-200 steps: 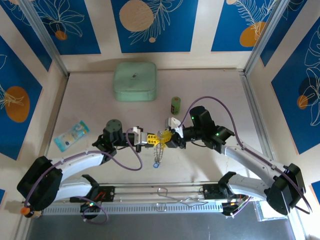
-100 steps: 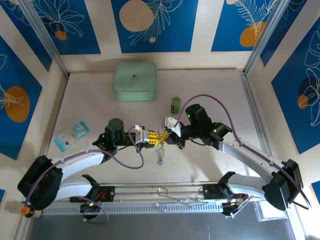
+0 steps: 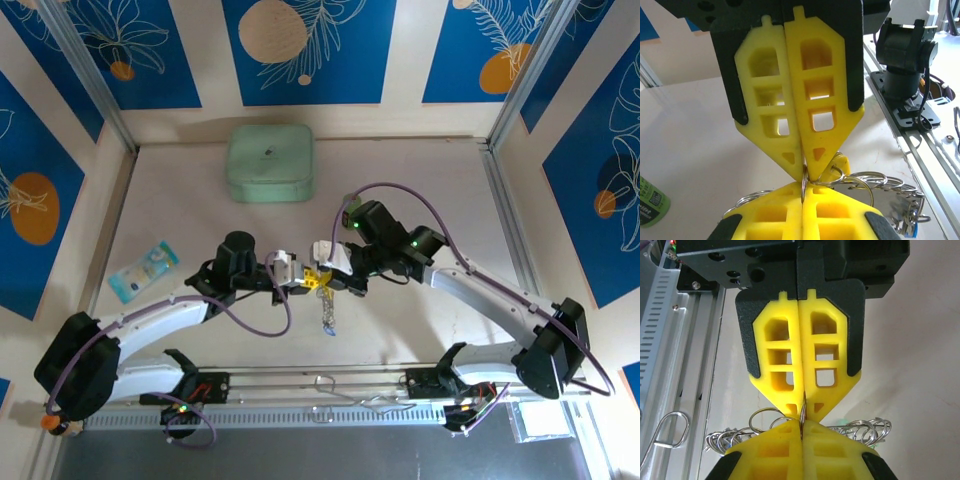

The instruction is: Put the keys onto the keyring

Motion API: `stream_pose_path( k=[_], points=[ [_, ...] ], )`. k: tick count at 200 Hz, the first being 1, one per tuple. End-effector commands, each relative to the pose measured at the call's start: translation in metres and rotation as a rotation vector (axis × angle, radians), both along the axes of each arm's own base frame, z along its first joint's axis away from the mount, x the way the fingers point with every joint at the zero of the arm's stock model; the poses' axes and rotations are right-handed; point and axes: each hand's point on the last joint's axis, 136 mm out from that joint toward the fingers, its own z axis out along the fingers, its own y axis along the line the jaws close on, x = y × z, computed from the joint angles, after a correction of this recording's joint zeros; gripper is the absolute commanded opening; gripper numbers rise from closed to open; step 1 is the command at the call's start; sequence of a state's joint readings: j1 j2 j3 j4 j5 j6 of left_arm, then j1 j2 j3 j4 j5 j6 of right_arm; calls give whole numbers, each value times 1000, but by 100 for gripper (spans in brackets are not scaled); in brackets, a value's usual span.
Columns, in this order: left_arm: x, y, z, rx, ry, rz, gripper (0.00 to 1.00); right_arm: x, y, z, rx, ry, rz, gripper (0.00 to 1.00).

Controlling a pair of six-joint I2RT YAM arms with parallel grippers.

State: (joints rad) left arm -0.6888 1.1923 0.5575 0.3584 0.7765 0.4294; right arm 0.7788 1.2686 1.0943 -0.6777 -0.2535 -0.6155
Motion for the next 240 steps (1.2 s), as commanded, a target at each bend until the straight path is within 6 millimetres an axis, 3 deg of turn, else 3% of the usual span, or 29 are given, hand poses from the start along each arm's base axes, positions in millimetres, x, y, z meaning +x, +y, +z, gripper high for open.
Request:
stream_pose_path(
  k=[1, 11, 21, 37, 74, 108, 136, 158, 189, 216, 240],
  points=[
    [1, -4, 24, -39, -86, -11, 0, -10, 8, 17, 84, 22, 38, 9],
    [1, -3, 27, -52, -95, -6, 0, -6, 6, 23, 151, 29, -2, 30],
    [1, -3, 29, -70, -101, 0, 0, -3, 2, 27, 226, 48, -42, 39],
    [4, -4, 34, -120, -105, 20, 0, -1, -5, 28, 307, 60, -93, 43],
    [8, -6, 40, -179, -98, 42, 0, 1, -11, 8, 342, 76, -171, 43],
    [7, -6, 40, -187, -98, 38, 0, 8, -13, 2, 328, 49, -198, 37],
    [5, -6, 40, -189, -94, 27, 0, 9, -13, 3, 318, 39, -196, 20],
    [4, -6, 41, -191, -95, 20, 0, 8, -15, 8, 322, 29, -194, 16],
    [-2, -6, 48, -221, -96, -9, 0, 7, -14, 3, 311, 41, -188, 0],
    [-13, -4, 65, -313, -96, -54, 0, 1, -12, -14, 261, 103, -165, 0],
    [-15, -3, 66, -324, -106, -68, 0, -6, -10, -13, 252, 143, -138, 0]
  ],
)
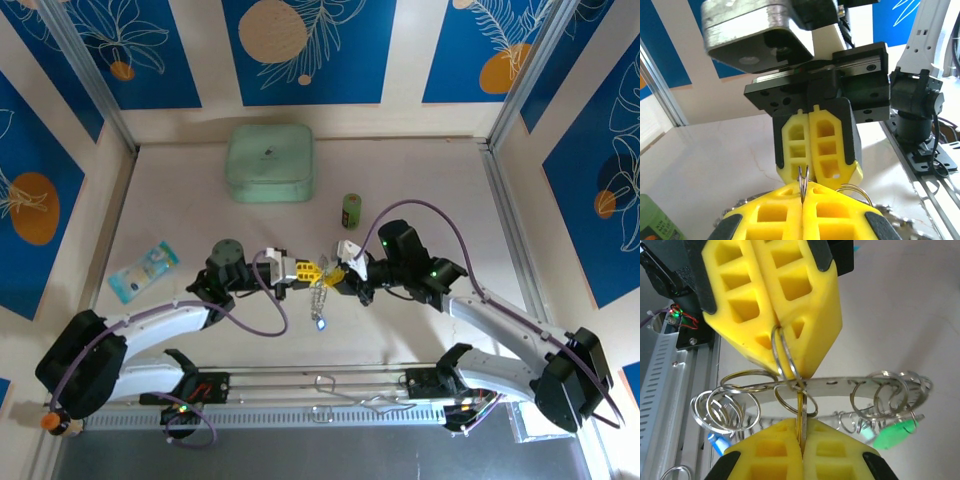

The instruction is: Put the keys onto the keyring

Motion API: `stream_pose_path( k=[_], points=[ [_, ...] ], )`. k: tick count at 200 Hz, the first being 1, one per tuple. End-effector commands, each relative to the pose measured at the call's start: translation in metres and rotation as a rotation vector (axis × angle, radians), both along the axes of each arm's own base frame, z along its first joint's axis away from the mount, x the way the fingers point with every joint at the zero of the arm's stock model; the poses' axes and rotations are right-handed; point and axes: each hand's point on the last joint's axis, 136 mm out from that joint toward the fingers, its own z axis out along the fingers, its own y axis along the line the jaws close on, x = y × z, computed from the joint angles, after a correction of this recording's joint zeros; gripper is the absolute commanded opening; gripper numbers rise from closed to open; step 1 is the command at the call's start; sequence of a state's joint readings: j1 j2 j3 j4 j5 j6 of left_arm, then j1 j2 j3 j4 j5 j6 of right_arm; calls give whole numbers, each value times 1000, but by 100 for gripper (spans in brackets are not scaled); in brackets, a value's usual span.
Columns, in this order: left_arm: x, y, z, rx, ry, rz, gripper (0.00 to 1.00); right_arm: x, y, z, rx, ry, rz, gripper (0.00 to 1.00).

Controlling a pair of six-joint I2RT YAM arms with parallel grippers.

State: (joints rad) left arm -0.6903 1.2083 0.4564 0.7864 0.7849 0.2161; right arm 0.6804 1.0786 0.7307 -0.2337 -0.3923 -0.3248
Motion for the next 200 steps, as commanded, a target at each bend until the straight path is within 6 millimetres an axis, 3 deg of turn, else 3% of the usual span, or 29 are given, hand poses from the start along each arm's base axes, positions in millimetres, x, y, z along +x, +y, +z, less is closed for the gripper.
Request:
stream_pose_path(
  k=[1, 9, 22, 31, 60, 80, 124, 170, 200],
  points=[
    [-16, -1, 33, -111, -89, -80, 0, -10, 2, 0, -14, 40, 45, 0],
    [-16, 0, 32, -111, -103, -74, 0, -8, 1, 3, -10, 29, 35, 5],
    [-14, 2, 34, -115, -131, -51, 0, -5, -3, 14, 25, -5, 12, 29],
    [-13, 3, 32, -109, -145, -39, 0, -4, -5, 25, 66, -33, 4, 36],
    [-13, 2, 26, -79, -150, -40, 0, -12, -3, 53, 165, -72, 54, 40],
    [-13, 1, 25, -78, -146, -46, 0, -11, 0, 58, 177, -65, 64, 41],
    [-15, 1, 24, -74, -141, -60, 0, 2, 5, 58, 180, -80, 31, 35],
    [-15, 0, 24, -75, -136, -65, 0, 0, 13, 55, 188, -58, 59, 19],
    [-13, 0, 24, -74, -126, -53, 0, -2, 14, 54, 178, -52, 82, 0]
  ],
)
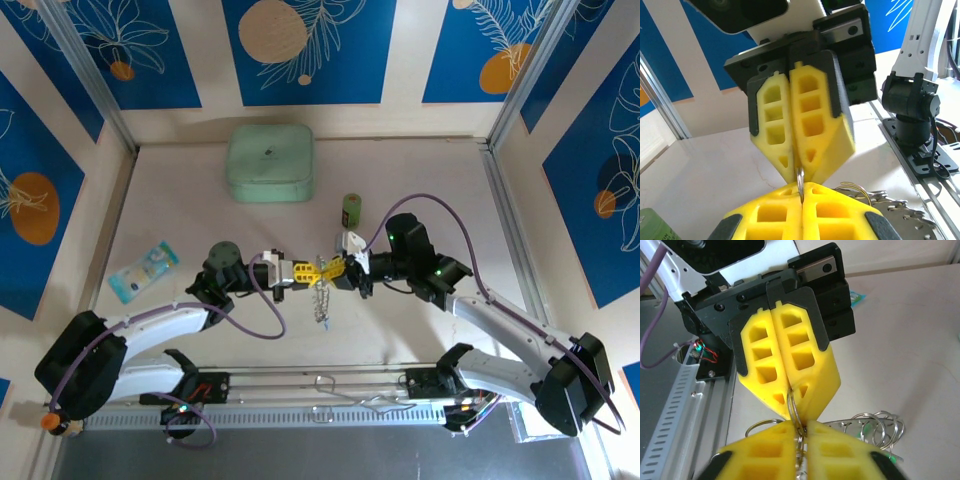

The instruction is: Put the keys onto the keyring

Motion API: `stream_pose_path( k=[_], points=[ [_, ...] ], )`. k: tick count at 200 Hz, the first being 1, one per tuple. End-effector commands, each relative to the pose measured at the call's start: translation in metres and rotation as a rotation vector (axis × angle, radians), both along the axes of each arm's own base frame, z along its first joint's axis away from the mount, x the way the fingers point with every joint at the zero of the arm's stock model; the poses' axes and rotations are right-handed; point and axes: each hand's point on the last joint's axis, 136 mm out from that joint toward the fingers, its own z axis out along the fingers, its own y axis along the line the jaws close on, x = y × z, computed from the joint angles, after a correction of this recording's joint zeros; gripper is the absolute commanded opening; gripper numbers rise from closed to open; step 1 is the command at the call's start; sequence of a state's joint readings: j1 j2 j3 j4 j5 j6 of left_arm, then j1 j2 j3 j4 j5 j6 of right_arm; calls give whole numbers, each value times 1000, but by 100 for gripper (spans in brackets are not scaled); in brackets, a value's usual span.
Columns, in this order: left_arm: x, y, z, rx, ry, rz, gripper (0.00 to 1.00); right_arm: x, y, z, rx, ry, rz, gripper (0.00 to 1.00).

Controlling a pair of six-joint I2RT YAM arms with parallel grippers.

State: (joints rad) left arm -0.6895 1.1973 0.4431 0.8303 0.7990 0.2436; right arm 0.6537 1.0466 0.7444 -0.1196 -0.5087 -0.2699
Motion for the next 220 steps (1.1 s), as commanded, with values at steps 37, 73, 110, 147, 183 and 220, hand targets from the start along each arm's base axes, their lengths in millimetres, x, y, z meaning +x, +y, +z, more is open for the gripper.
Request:
stream_pose_path(
  k=[37, 73, 110, 147, 183, 220],
  points=[
    [3, -6, -4, 97, -5, -12, 18, 1, -4, 8, -99, -65, 17, 0],
    [1, -7, -26, 247, 40, -34, 12, -6, -13, -4, -260, -61, 60, 0],
    [3, -4, -26, 273, 27, -12, 8, -8, -12, -10, -367, -63, 96, 0],
    [2, -4, -23, 266, 24, -18, 0, -11, 3, 6, -272, -57, 123, 0],
    [0, -5, -10, 165, 3, -11, 0, -1, 1, 14, -94, -76, 33, 38],
    [-3, -6, 0, 102, -9, -23, 0, 4, 0, 4, -70, -51, -7, 38]
  ],
)
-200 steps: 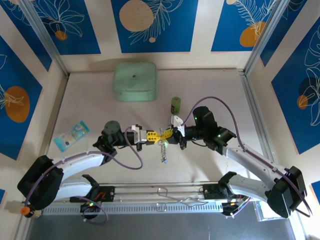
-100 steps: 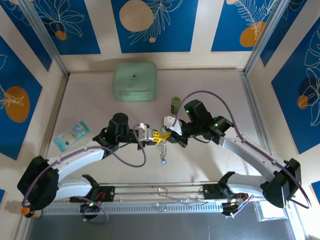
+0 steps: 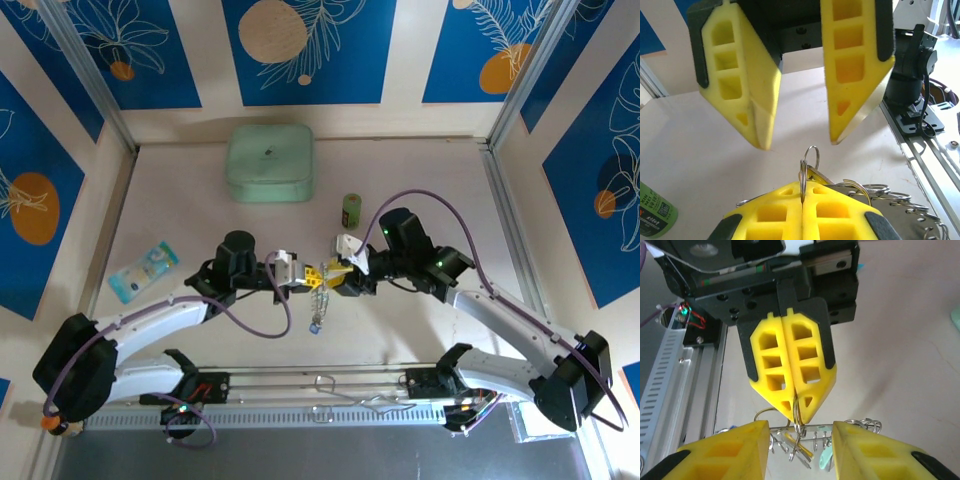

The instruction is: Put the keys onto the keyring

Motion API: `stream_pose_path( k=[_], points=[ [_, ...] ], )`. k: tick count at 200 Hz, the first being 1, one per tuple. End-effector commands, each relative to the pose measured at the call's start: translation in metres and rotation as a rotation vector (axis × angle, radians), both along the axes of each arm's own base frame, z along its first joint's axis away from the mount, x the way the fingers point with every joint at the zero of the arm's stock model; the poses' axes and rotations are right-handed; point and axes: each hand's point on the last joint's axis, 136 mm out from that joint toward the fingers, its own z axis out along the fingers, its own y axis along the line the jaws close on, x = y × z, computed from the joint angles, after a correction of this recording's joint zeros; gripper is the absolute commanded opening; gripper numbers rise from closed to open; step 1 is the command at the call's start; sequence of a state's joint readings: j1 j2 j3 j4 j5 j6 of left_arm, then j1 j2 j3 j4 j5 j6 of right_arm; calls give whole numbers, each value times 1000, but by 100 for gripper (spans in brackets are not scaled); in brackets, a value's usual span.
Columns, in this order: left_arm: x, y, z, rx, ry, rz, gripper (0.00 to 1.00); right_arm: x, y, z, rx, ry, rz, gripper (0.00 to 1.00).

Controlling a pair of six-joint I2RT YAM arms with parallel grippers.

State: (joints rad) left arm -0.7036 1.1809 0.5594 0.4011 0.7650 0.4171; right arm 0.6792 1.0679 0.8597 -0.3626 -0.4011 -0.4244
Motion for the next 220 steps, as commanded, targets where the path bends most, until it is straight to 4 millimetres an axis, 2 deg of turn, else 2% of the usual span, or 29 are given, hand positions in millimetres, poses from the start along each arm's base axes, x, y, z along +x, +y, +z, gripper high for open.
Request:
stream_pose_path(
  k=[1, 39, 93, 125, 137, 147, 168, 220],
  points=[
    [-5, -3, 28, -103, -59, -28, 0, 3, 8, 10, 84, 7, -5, 38],
    [-6, -3, 31, -123, -50, -30, 0, 4, 9, 3, 77, 16, -3, 34],
    [-6, -3, 34, -143, -43, -28, 0, 1, 7, 4, 59, 15, 13, 0],
    [-4, -3, 33, -139, -43, -15, 0, -1, 7, 8, 36, 7, 37, 0],
    [-1, -3, 31, -127, -39, 1, 18, -2, 7, 11, 26, -9, 43, 0],
    [2, -3, 26, -104, -36, 14, 24, -3, 6, 13, 15, -18, 51, 0],
    [7, -5, 17, -41, -15, 23, 21, -6, 5, 14, -38, -31, 76, 0],
    [5, -6, 17, -38, -8, 9, 14, -10, 11, 3, -176, -42, 126, 0]
  ],
)
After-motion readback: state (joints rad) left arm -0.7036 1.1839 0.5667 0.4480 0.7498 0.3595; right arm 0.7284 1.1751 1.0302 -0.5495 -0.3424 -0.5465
